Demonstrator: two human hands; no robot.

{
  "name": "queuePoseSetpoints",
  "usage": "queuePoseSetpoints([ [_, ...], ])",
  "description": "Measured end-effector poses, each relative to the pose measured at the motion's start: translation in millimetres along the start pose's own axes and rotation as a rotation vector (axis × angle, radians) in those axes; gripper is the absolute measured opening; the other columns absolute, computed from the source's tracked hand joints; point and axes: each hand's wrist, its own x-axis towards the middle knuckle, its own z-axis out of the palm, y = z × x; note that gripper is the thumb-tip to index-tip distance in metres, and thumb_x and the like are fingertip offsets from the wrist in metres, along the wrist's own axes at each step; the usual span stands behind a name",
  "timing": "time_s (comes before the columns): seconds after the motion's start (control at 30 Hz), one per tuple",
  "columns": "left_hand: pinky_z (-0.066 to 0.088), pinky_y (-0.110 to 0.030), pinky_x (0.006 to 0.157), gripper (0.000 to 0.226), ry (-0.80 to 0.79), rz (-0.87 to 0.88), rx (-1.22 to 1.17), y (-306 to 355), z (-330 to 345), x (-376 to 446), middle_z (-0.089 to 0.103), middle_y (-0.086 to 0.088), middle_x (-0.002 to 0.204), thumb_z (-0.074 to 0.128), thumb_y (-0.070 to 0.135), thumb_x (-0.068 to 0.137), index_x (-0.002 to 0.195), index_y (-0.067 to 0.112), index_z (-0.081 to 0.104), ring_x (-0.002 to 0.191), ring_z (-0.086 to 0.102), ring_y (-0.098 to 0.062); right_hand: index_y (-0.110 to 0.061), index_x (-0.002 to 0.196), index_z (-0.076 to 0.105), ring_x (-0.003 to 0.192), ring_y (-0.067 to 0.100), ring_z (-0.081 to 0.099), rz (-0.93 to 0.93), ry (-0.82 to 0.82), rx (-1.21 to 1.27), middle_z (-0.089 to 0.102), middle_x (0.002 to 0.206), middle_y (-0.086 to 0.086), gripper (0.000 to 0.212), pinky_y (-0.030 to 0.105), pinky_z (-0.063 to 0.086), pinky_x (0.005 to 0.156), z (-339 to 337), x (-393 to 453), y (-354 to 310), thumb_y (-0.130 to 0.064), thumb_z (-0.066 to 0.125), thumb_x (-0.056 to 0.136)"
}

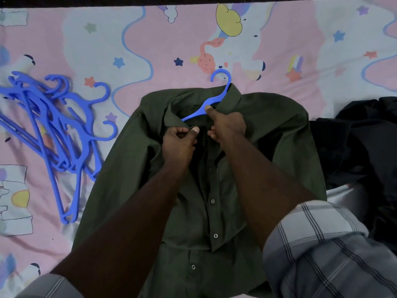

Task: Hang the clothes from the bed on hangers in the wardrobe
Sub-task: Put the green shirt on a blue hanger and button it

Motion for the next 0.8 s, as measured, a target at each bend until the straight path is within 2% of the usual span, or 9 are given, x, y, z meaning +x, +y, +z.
queuePoseSetpoints([
  [0.07, 0.054, -0.023, 0.056, 0.031, -0.005, 0.007, 0.031, 0, 2, 5, 0.071, -0.006, 0.077, 0.079, 0.026, 0.084, 0.097, 0.002, 0.065, 0.063, 0.066, -0.011, -0.006, 0.082, 0.067, 0.046, 0.019, 0.068, 0.001, 0.010, -0.063, 0.071, 0.070, 0.009, 0.045, 0.026, 0.052, 0.045, 3, 6, 0, -0.048, 0.081, 0.075],
  [0.13, 0.054, -0.025, 0.057, 0.033, -0.002, 0.006, 0.053, 0, 3, 10, 0.072, -0.009, 0.075, 0.080, 0.026, 0.083, 0.095, -0.001, 0.066, 0.060, 0.064, -0.012, -0.005, 0.083, 0.067, 0.045, 0.018, 0.068, 0.011, 0.031, -0.052, 0.073, 0.073, 0.011, 0.030, 0.024, 0.048, 0.043, 3, 11, 0, -0.033, 0.076, 0.078],
  [0.23, 0.054, -0.029, 0.061, 0.031, 0.014, 0.026, 0.058, 2, 3, 12, 0.071, -0.008, 0.073, 0.080, 0.024, 0.082, 0.094, 0.000, 0.065, 0.058, 0.061, -0.012, -0.004, 0.087, 0.068, 0.044, 0.016, 0.062, -0.004, 0.047, 0.052, 0.072, 0.074, 0.010, 0.016, 0.022, 0.043, 0.042, -1, 7, 5, -0.017, 0.069, 0.079],
  [0.3, 0.056, -0.034, 0.066, 0.026, 0.019, 0.059, 0.056, 5, 3, 10, 0.070, -0.006, 0.073, 0.080, 0.023, 0.080, 0.091, 0.006, 0.064, 0.061, 0.062, -0.013, -0.007, 0.084, 0.066, 0.050, 0.016, 0.062, -0.028, -0.003, 0.141, 0.070, 0.074, 0.009, 0.006, 0.023, 0.044, 0.043, -8, -2, 9, -0.012, 0.069, 0.082],
  [0.4, 0.056, -0.035, 0.069, 0.020, -0.021, 0.116, 0.038, 19, 6, 5, 0.069, -0.004, 0.075, 0.081, 0.018, 0.081, 0.086, 0.016, 0.062, 0.067, 0.067, -0.015, -0.010, 0.083, 0.065, 0.060, 0.015, 0.065, -0.056, -0.118, 0.228, 0.069, 0.075, 0.008, 0.006, 0.024, 0.050, 0.050, -22, -17, 11, -0.010, 0.069, 0.088],
  [0.5, 0.053, -0.023, 0.059, 0.014, -0.147, 0.133, 0.028, 34, 9, -1, 0.070, -0.008, 0.078, 0.078, 0.012, 0.085, 0.092, 0.006, 0.067, 0.062, 0.066, -0.007, -0.001, 0.091, 0.067, 0.066, 0.017, 0.068, -0.104, -0.191, 0.262, 0.070, 0.081, 0.014, 0.004, 0.025, 0.055, 0.058, -31, -28, 11, -0.006, 0.067, 0.091],
  [0.63, 0.052, -0.021, 0.060, 0.002, -0.276, 0.085, 0.012, 46, 7, -9, 0.073, -0.017, 0.084, 0.072, 0.007, 0.089, 0.090, 0.005, 0.071, 0.070, 0.066, -0.014, 0.010, 0.098, 0.066, 0.068, 0.018, 0.071, -0.191, -0.174, 0.223, 0.072, 0.085, 0.019, 0.013, 0.025, 0.056, 0.062, -36, -37, 12, -0.001, 0.066, 0.091],
  [0.73, 0.050, -0.019, 0.059, 0.003, -0.316, 0.040, 0.020, 51, 1, -16, 0.073, -0.008, 0.082, 0.070, 0.008, 0.090, 0.091, 0.009, 0.072, 0.068, 0.066, -0.010, 0.013, 0.092, 0.065, 0.070, 0.022, 0.073, -0.243, -0.148, 0.188, 0.071, 0.081, 0.020, 0.013, 0.029, 0.058, 0.065, -36, -40, 16, 0.001, 0.068, 0.089],
  [0.8, 0.048, -0.019, 0.056, 0.005, -0.333, 0.016, 0.030, 51, -2, -19, 0.072, -0.004, 0.078, 0.070, 0.009, 0.090, 0.091, 0.011, 0.074, 0.066, 0.063, -0.008, 0.014, 0.088, 0.065, 0.075, 0.030, 0.074, -0.255, -0.142, 0.191, 0.071, 0.082, 0.024, 0.013, 0.036, 0.061, 0.071, -33, -43, 21, 0.001, 0.070, 0.087],
])
